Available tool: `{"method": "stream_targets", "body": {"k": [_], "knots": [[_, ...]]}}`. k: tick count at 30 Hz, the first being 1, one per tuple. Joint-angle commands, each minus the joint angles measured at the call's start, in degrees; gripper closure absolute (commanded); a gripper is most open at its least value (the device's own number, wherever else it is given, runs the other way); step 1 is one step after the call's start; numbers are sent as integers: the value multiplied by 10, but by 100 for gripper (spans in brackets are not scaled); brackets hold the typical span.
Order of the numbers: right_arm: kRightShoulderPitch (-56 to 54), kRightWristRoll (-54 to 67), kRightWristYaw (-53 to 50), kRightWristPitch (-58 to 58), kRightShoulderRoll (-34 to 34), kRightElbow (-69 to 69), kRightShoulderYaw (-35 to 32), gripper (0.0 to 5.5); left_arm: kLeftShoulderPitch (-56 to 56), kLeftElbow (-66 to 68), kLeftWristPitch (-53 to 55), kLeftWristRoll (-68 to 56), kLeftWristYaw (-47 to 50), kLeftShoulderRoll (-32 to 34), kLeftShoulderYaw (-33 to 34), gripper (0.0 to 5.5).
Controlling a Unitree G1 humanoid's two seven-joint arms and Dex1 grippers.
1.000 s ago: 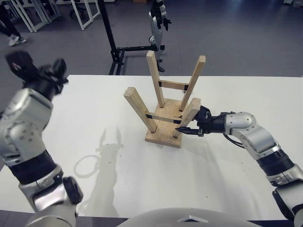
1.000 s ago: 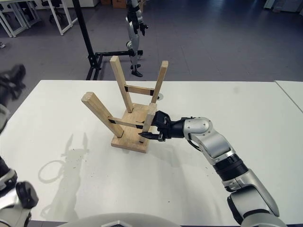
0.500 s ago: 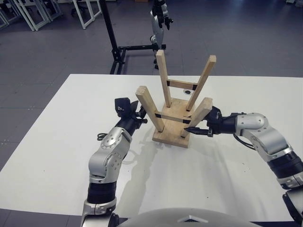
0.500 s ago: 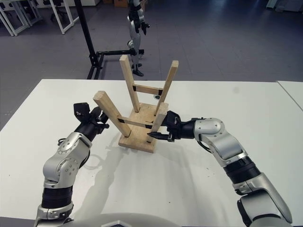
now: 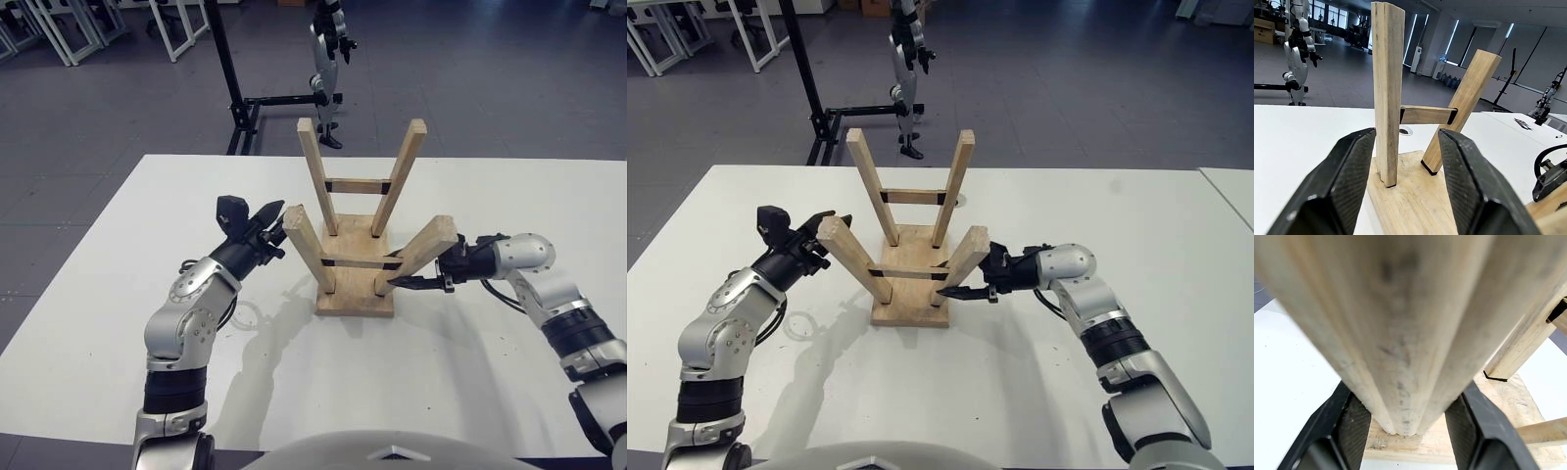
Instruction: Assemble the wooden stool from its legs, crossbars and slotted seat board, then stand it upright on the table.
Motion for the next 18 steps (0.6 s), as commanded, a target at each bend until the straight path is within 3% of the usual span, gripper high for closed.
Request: {"method": "stream_targets", "body": {"k": [1, 7, 11, 12, 14, 18], "knots": [[29, -83, 10, 19, 12, 53, 26, 288, 14, 11, -12, 20, 2, -10, -13, 312], [8, -129, -14, -30, 31, 89, -25, 168, 42, -10, -14, 30, 10, -27, -26, 312], [-6, -214, -58, -27, -26, 132, -40, 106, 51, -19, -16, 36, 17, -29, -29, 312], [-8, -247, -112, 2, -45, 143, -53, 106, 56, -23, -19, 41, 21, -33, -33, 312], [11, -201, -202, 132, -50, 68, -141, 128, 71, -29, -27, 53, 29, -42, -43, 312], [36, 41, -399, 461, 32, -323, -305, 211, 98, -36, -43, 73, 49, -58, -49, 312]]}}
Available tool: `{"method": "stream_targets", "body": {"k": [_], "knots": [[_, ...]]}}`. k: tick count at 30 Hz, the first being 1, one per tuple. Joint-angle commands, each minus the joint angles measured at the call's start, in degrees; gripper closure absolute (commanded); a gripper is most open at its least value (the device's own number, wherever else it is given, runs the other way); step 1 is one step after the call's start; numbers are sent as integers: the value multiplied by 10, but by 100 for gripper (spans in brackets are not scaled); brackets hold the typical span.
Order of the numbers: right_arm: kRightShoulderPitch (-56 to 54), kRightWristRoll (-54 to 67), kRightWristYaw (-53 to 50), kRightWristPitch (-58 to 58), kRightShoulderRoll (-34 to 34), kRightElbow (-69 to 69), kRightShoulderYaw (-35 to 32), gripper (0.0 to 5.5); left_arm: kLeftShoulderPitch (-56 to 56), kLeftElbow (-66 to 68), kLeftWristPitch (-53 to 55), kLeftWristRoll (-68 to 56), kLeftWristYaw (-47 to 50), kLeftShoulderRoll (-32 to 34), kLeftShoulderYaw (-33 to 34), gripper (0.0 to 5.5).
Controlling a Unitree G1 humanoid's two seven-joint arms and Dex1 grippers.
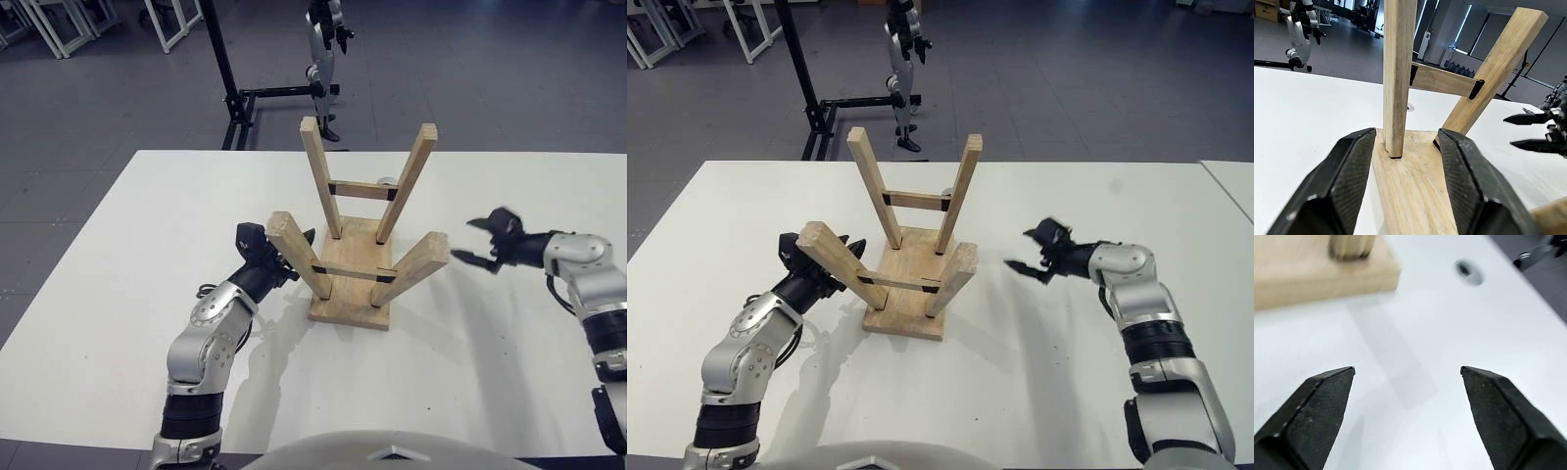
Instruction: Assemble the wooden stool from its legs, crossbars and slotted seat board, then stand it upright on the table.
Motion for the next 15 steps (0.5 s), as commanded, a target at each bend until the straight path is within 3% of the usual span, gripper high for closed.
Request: {"method": "stream_targets", "body": {"k": [1, 6, 9, 15], "knots": [[4, 240, -208, 281, 91, -356, -130, 227, 26, -11, -20, 22, 24, -15, -4, 312], [-8, 511, -398, 396, 132, -510, -166, 332, 34, -10, -24, 29, 30, -18, -2, 312], [-8, 721, -467, 390, 109, -560, -149, 332, 38, -4, -29, 34, 32, -20, -6, 312], [-39, 790, -527, 359, 94, -580, -98, 332, 34, 4, -31, 42, 30, -27, -18, 312]]}}
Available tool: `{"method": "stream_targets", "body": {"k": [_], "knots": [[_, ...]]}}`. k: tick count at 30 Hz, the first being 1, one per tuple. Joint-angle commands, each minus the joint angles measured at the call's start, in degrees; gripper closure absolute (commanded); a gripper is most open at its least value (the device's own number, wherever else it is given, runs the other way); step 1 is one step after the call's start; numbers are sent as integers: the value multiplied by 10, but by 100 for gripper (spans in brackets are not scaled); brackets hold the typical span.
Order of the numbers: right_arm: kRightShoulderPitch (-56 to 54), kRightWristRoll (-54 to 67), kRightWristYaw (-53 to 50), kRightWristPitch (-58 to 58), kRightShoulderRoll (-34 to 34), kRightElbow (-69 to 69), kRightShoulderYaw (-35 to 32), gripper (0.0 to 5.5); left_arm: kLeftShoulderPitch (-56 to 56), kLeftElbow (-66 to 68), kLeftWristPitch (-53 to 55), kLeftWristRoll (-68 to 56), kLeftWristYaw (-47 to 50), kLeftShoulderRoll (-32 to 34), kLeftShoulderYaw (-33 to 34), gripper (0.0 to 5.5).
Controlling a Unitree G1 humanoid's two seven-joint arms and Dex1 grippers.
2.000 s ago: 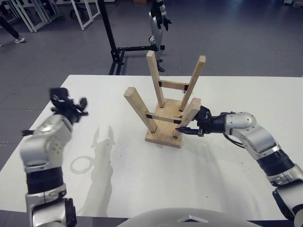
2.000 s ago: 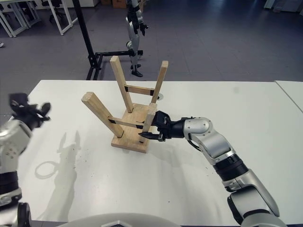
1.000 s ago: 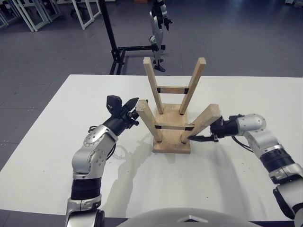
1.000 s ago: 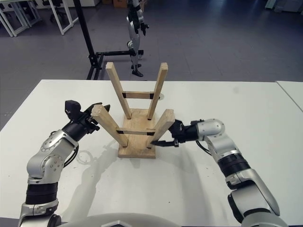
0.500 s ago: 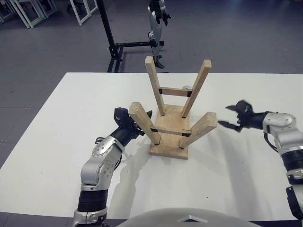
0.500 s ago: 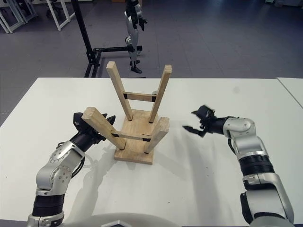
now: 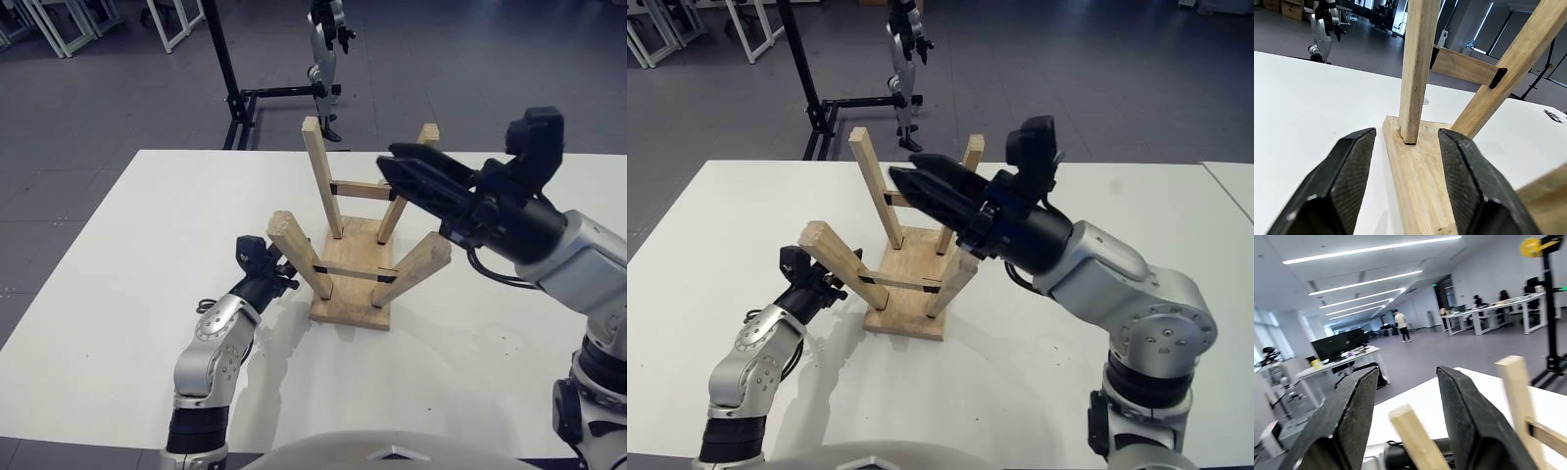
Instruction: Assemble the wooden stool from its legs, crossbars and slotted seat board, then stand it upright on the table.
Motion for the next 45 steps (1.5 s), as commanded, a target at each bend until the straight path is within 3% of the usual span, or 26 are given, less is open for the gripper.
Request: {"method": "stream_targets", "body": {"k": [1, 5, 7, 10, 13, 16, 19, 25, 27, 31, 35, 38, 41, 45], "knots": [[-38, -10, -24, -31, -6, -2, 11, 332, -2, 7, -5, 13, 1, -1, -8, 312], [-174, 3, -94, -170, 47, 53, -62, 332, -3, 10, -6, 14, -2, 1, -7, 312], [-180, 36, -114, -192, 51, 54, -69, 332, -1, 10, -6, 14, -3, 2, -7, 312], [-44, 66, -75, -106, -10, -1, 1, 332, -1, 10, -7, 14, -4, 3, -7, 312], [125, 1, 39, 16, -114, -41, 89, 332, -9, 18, -7, 16, -4, 2, -9, 312], [177, -83, 78, -5, -119, -28, 100, 332, -13, 20, -7, 16, -5, 1, -9, 312], [120, -108, 73, -60, -79, -1, 85, 332, -11, 20, -11, 18, -1, -2, -9, 312], [-157, -25, -36, -144, 5, 94, 27, 332, -8, 30, -20, 24, 0, -13, -13, 312], [-192, -10, -62, -149, -1, 120, 1, 332, -1, 30, -22, 24, -1, -11, -8, 312], [-134, -139, 6, -112, -98, 175, -23, 332, 45, 25, -22, 24, -24, 42, 42, 312], [9, -347, 144, -104, -213, 149, 67, 332, 100, 29, 5, 24, -99, 165, 110, 312], [92, -491, 253, -126, -286, 131, 158, 332, 140, -33, 89, -51, -194, 237, 107, 312], [129, -596, 381, -150, -355, 127, 236, 332, 139, -109, 149, -99, -232, 262, 69, 312], [149, -681, 466, -187, -331, 158, 305, 332, 83, -131, 160, -97, -186, 243, 63, 312]]}}
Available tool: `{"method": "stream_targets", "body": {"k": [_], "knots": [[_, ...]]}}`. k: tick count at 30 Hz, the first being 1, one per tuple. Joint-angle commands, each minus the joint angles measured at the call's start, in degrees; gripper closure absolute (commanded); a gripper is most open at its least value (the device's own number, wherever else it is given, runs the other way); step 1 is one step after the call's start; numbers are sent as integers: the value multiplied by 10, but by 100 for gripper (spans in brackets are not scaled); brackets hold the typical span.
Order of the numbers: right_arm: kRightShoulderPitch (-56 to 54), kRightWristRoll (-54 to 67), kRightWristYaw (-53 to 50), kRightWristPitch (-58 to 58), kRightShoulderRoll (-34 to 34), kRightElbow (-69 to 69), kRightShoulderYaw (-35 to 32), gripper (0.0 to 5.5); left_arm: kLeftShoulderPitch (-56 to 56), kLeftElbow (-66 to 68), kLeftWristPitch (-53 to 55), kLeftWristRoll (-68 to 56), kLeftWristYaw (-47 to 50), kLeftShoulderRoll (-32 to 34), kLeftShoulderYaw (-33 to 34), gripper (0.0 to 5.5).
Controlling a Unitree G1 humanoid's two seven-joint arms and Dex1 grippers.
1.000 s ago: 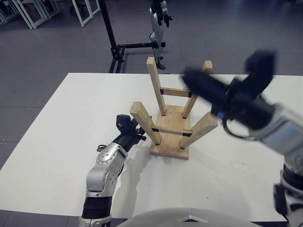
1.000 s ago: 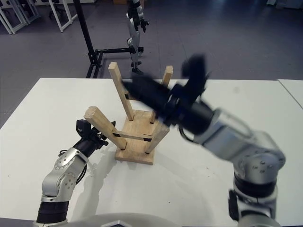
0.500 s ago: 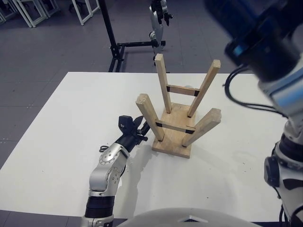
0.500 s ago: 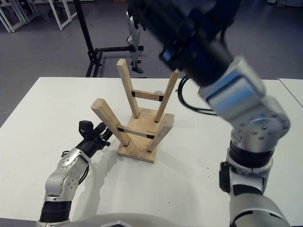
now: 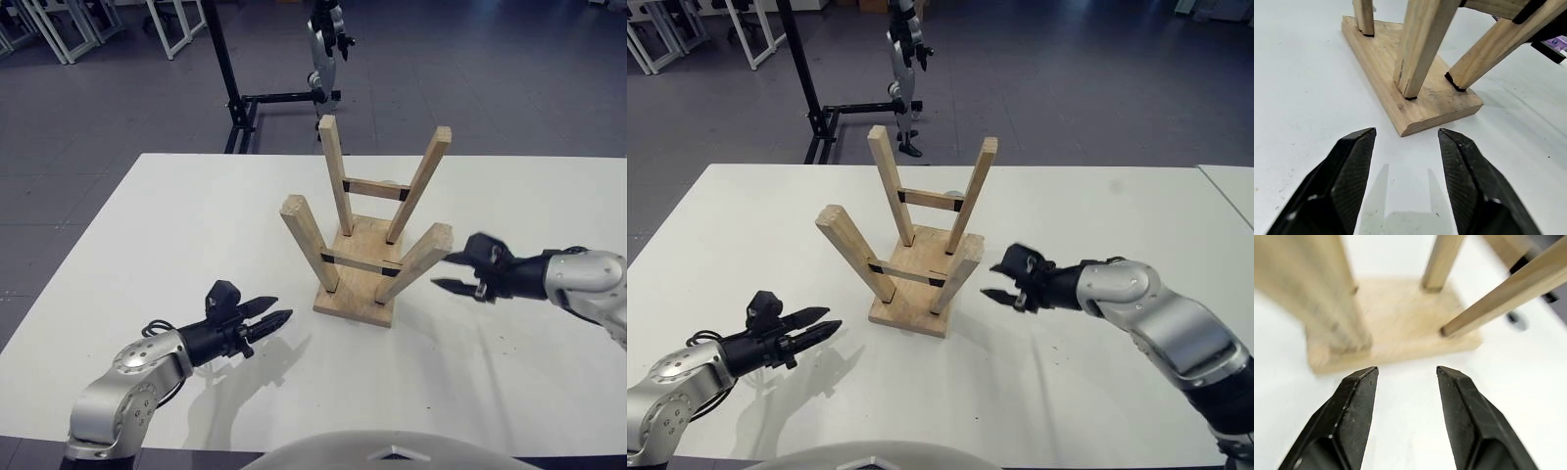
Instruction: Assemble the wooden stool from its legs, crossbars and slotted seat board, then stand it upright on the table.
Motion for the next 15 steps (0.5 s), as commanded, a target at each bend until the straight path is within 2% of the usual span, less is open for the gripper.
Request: {"method": "stream_targets", "body": {"k": [1, 6, 9, 12, 15], "knots": [[16, -80, 55, -41, 32, 40, 63, 332, -63, -17, 10, 3, 48, -15, -3, 312], [17, -252, 49, -155, 99, 172, 141, 332, -103, -58, 34, -18, 68, -12, -14, 312], [9, -321, 32, -206, 157, 232, 167, 332, -119, -75, 59, -61, 37, 26, 12, 312], [-22, -326, 47, -189, 246, 218, 192, 332, -132, -11, 58, -64, -34, 133, 113, 312], [-64, -282, 83, -128, 332, 177, 197, 332, -163, 144, 15, -18, -100, 250, 220, 312]]}}
